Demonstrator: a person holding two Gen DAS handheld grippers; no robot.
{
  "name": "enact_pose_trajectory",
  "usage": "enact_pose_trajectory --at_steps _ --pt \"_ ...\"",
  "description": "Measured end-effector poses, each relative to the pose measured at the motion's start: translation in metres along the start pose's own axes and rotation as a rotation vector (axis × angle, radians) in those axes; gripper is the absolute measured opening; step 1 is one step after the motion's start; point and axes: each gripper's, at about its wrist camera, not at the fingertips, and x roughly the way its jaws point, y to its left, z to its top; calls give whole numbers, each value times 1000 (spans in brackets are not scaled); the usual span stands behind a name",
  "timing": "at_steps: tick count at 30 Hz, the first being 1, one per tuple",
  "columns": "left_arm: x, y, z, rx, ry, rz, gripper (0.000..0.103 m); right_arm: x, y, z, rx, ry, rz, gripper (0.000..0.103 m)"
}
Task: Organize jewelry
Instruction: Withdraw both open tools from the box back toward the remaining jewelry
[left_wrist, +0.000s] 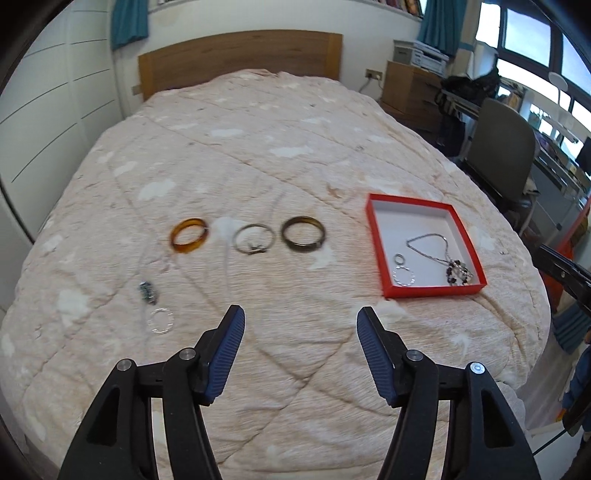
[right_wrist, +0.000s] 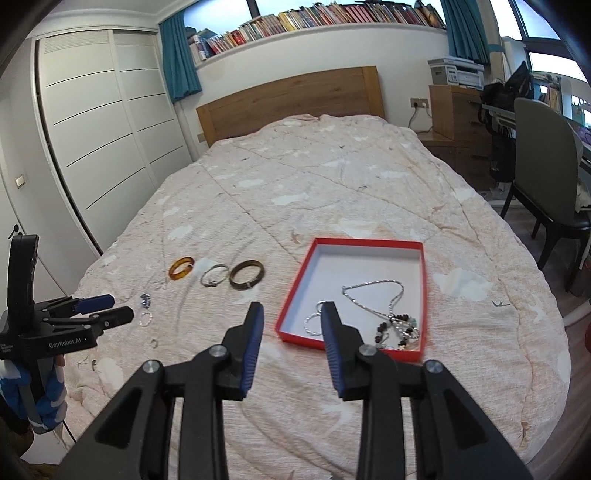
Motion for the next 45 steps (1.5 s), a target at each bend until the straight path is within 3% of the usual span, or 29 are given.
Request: enact_pose_trajectory --at_steps 5,12,20,31,45 --pt "-34 36 -14 -38 -43 63 72 -21 26 2 -34 -34 14 31" --pt "-83 87 -37 -95 -127 141 73 -41 67 3 -100 -63 50 31" --pt "-103 126 -60 -139 -130 177 73 -43 110 -1 -167 -57 104 31" --pt "-87 151 -75 -188 -97 202 75 -15 141 -13 -212 -6 155 31" --pt "-19 172 -72 -232 -16 196 75 67 139 -22 -189 117 191 31"
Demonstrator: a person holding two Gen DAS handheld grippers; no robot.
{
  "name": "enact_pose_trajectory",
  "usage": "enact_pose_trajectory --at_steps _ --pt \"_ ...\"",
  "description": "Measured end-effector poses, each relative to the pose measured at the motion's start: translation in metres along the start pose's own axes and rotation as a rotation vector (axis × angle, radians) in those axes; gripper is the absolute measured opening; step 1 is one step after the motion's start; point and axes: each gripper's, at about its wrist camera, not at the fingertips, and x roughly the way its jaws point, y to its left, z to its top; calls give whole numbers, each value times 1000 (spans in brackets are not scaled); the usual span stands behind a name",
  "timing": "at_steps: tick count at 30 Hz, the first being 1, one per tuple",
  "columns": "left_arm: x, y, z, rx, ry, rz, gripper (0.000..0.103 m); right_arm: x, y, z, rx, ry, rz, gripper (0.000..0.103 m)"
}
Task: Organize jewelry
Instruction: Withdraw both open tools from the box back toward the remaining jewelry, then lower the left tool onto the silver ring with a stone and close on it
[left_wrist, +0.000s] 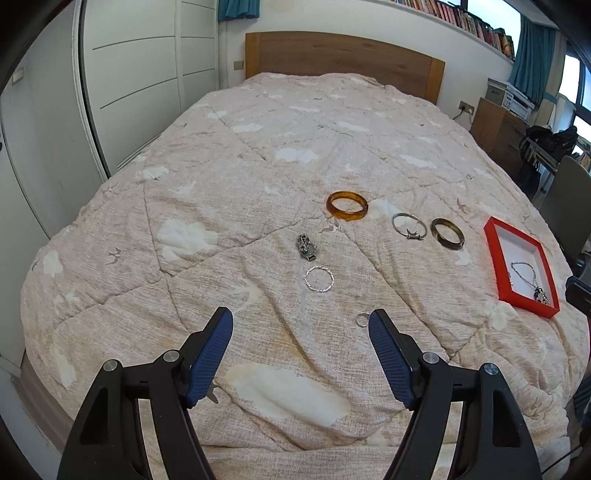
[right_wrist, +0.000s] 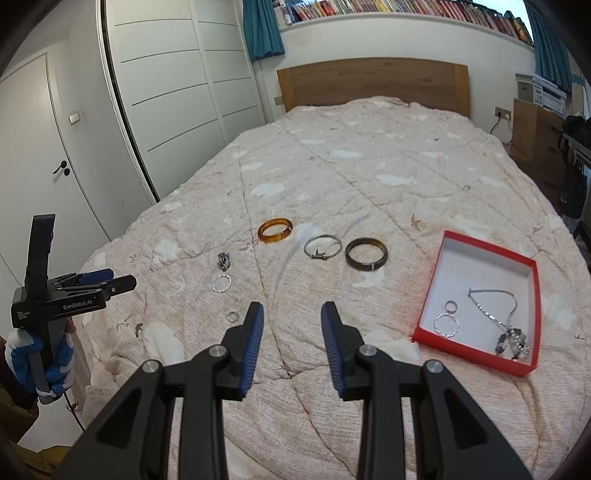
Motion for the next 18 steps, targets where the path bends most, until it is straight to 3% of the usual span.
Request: enact_pose_trajectory --at_steps 11,18 --pt "59 -26 0 11 89 -49 74 64 -21 -6 24 90 52 31" --pt "99 -57 -16 60 181 -93 60 97 -33 2 10 123 83 31"
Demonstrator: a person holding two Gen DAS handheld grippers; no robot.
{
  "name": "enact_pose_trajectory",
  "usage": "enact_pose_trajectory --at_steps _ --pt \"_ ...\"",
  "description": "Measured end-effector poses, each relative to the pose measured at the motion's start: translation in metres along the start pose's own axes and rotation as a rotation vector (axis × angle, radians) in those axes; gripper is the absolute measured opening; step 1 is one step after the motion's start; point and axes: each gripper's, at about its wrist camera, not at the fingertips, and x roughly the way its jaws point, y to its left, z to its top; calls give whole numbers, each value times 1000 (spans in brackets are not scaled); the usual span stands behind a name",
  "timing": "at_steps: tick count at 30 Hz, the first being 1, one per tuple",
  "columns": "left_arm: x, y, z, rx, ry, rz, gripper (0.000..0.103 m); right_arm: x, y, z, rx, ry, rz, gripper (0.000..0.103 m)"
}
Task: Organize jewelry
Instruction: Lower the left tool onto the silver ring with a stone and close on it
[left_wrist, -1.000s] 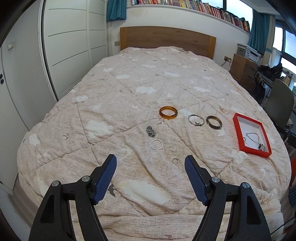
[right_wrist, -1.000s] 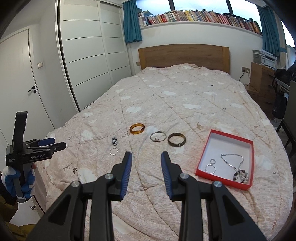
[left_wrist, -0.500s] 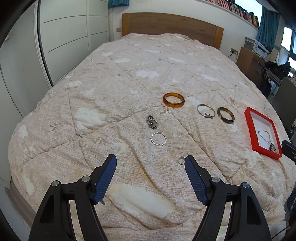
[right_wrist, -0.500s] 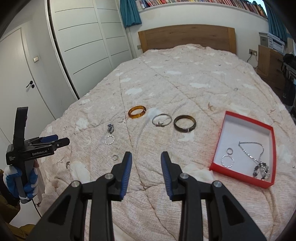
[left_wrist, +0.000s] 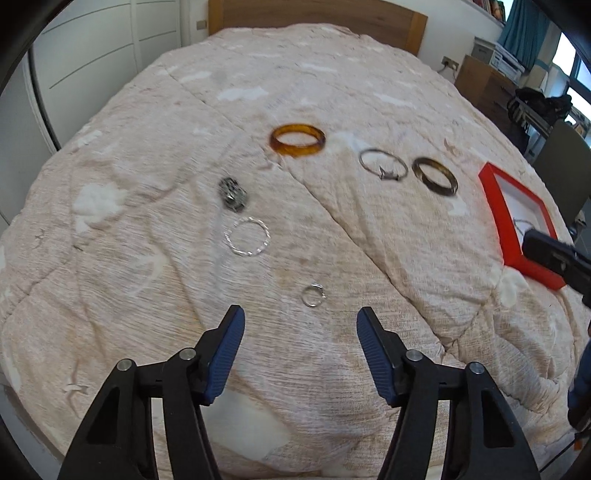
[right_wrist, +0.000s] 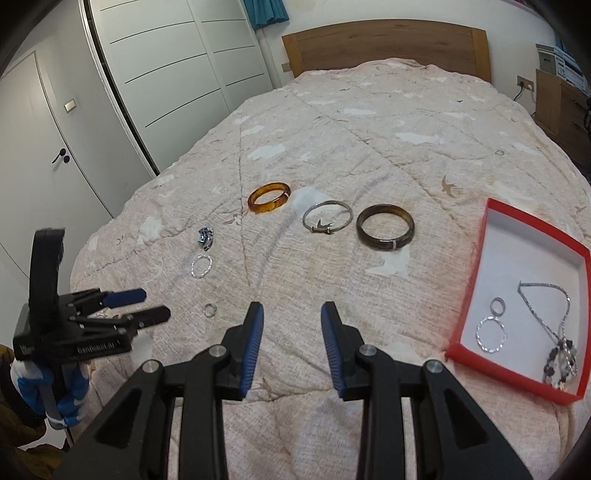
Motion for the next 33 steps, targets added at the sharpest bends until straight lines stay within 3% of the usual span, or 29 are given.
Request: enact_pose_trajectory --at_steps 19,26,33 --pt "57 -3 5 -10 76 6 51 48 -38 -1 52 51 28 31" --pt "67 -4 8 2 85 14 39 56 -39 -4 59 61 35 31" --pt "72 -9 8 24 87 21 34 61 -39 -5 56 68 33 31"
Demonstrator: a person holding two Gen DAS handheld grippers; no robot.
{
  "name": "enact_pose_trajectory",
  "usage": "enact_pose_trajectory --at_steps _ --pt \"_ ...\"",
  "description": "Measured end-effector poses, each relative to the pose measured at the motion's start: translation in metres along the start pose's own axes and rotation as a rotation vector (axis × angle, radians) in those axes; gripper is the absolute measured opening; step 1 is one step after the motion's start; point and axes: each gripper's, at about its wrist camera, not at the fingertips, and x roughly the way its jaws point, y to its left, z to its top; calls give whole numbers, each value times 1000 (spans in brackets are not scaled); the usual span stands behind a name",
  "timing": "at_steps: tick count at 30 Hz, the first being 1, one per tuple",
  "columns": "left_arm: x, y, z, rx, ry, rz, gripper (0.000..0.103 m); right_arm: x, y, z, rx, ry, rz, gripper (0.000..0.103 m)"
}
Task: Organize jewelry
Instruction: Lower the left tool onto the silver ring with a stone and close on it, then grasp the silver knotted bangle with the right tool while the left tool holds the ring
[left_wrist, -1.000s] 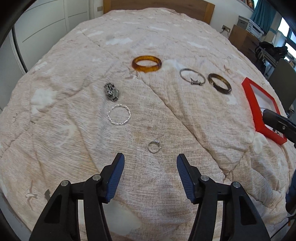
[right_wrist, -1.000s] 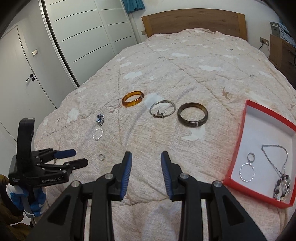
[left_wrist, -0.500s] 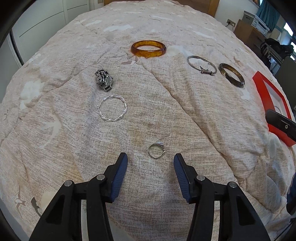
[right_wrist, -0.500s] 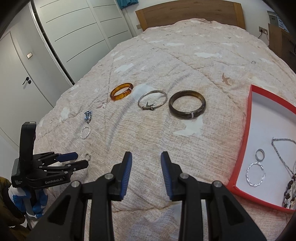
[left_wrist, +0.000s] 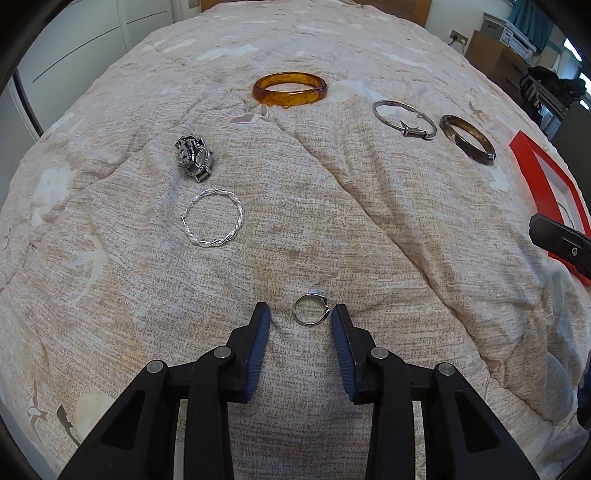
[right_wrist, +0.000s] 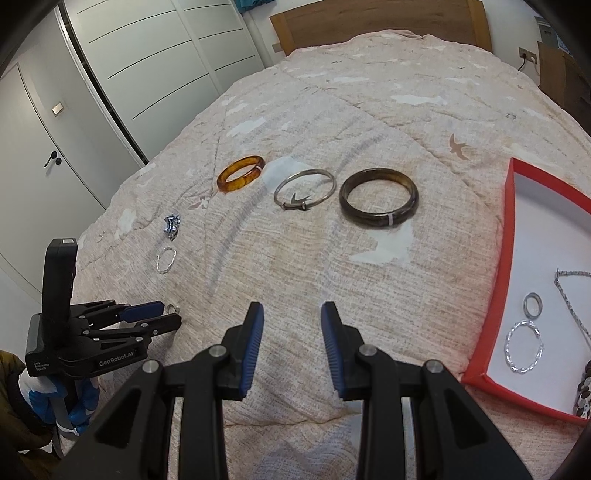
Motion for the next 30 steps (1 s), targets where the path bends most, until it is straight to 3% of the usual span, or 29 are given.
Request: enact_pose_trajectory --at_steps 9,30 --pt "6 -9 1 32 5 16 20 3 -1 -3 11 9 -5 31" --pt "-4 6 1 -24 -20 -34 20 17 2 1 -11 26 -9 31"
